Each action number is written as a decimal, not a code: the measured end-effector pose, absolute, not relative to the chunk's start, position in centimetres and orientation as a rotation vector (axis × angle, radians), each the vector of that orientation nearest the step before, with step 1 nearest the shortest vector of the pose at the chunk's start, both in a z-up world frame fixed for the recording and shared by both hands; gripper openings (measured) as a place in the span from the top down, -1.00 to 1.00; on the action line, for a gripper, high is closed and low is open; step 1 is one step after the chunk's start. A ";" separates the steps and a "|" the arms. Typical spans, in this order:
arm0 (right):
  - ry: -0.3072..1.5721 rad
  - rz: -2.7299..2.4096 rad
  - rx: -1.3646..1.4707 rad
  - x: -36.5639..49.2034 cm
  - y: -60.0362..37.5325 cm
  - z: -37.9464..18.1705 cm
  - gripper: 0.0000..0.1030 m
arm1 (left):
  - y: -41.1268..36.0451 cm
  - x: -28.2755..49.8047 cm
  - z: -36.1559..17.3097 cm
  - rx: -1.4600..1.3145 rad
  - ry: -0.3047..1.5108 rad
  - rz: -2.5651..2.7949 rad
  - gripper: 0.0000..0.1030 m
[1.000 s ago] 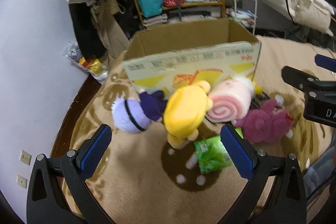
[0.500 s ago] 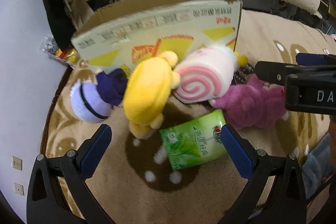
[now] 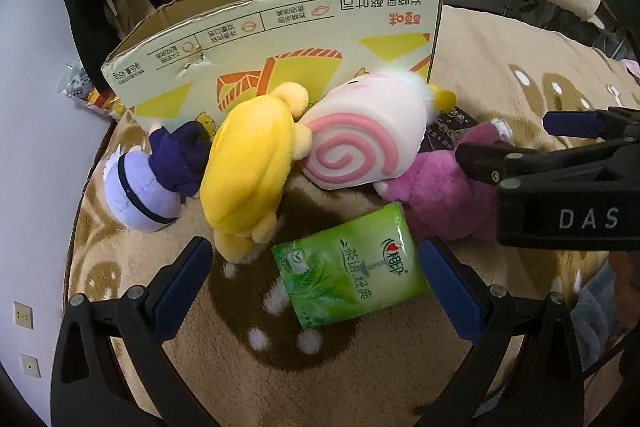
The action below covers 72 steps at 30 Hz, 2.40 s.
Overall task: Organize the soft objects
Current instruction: 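Lower left tool onto green tissue pack while right tool approaches pink bear, then close left tool on green tissue pack while right tool grasps pink bear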
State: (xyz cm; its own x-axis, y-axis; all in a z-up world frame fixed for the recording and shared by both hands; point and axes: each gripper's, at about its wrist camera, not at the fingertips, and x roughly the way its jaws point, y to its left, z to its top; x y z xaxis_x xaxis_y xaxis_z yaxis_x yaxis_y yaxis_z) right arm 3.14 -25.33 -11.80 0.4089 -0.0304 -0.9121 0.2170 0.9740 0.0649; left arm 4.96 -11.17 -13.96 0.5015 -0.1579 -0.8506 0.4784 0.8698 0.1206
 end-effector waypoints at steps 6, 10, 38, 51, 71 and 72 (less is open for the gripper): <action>1.148 -0.153 0.190 3.4 -25.6 -11.9 -1.00 | -10.8 5.4 -14.3 0.353 1.003 -0.395 -0.98; 1.158 -0.147 0.203 3.2 -25.5 -11.9 -1.00 | -10.9 5.5 -14.5 0.356 1.008 -0.399 -0.98; 1.220 -0.014 0.311 2.7 -24.5 -13.4 -0.80 | -8.7 6.9 -16.4 0.239 1.171 -0.414 -0.46; 1.214 0.021 0.291 3.1 -22.4 -13.0 -0.45 | -9.3 6.2 -15.9 0.252 1.153 -0.384 -0.45; 1.213 -0.020 0.354 1.4 -23.2 -12.5 0.09 | -7.4 4.0 -13.1 0.269 1.061 -0.323 -0.44; 1.215 -0.020 0.345 1.3 -23.1 -12.5 0.09 | -7.3 3.9 -13.1 0.270 1.059 -0.318 -0.44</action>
State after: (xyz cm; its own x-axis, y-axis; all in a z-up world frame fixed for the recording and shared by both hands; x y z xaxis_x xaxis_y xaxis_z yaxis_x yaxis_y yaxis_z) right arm 1.33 -23.14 -12.51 0.3547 0.1684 -0.9197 0.1979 0.9478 0.2499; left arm 3.90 -7.31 -13.05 0.4523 -0.1256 -0.8830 0.3819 0.9220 0.0644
